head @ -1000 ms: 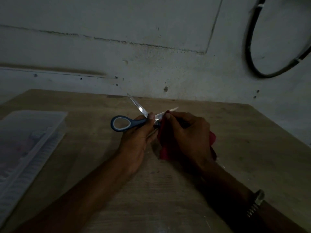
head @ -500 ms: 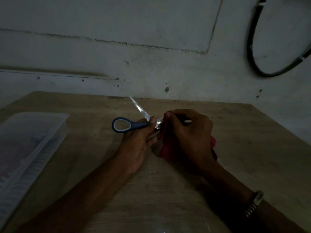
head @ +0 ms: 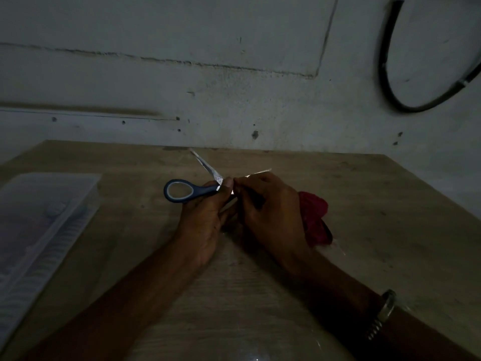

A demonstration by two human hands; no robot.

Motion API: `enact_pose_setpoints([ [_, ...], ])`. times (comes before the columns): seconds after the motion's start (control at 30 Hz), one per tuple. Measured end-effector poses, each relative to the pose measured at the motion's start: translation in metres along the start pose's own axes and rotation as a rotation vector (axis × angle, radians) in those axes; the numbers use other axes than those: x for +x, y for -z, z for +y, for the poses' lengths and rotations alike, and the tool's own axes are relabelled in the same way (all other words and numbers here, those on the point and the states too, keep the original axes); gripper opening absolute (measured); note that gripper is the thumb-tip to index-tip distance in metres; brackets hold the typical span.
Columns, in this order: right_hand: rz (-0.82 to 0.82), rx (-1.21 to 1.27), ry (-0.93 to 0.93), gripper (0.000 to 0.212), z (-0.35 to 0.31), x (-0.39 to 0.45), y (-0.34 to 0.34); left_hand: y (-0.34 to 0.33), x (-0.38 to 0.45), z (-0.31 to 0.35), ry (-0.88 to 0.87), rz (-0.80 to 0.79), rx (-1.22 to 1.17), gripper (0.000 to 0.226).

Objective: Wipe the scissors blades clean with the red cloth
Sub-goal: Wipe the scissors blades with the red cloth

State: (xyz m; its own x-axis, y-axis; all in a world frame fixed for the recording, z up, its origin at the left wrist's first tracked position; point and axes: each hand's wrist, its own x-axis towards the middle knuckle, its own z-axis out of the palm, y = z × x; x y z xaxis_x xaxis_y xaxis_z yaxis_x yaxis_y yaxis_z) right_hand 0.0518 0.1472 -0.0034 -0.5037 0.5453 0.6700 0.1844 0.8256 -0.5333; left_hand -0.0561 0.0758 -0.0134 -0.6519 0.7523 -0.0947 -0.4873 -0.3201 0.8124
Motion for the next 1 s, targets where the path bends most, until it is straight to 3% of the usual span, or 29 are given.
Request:
enact_pose_setpoints([
  [0.27,0.134,0.092,-0.172,0.011,0.009,0.012,0.015,-0.001,-0.003,0.002,0.027,-0.086,-0.062,0.035],
  [0.4,0.208,0.113,-0.282,0.012,0.022,0.019,0.027,-0.001,-0.003,0.003,0.032,-0.047,-0.042,0.015],
  [0.6,0.059,0.224,-0.243,0.008,0.005,0.006,0.009,-0.003,-0.002,0.001,0.003,-0.063,-0.024,0.018],
  [0.8,0.169,0.241,-0.320,0.007,0.019,0.019,0.016,-0.002,0.002,0.001,0.007,-0.064,-0.030,0.023],
  [0.9,0.253,0.369,-0.426,0.008,0.029,0.023,0.025,-0.002,0.001,0.002,0.023,-0.070,-0.065,0.018],
  [1.0,0.152,0.437,-0.422,0.008,0.025,0.017,0.023,-0.002,0.000,0.002,0.013,-0.084,-0.055,0.024],
])
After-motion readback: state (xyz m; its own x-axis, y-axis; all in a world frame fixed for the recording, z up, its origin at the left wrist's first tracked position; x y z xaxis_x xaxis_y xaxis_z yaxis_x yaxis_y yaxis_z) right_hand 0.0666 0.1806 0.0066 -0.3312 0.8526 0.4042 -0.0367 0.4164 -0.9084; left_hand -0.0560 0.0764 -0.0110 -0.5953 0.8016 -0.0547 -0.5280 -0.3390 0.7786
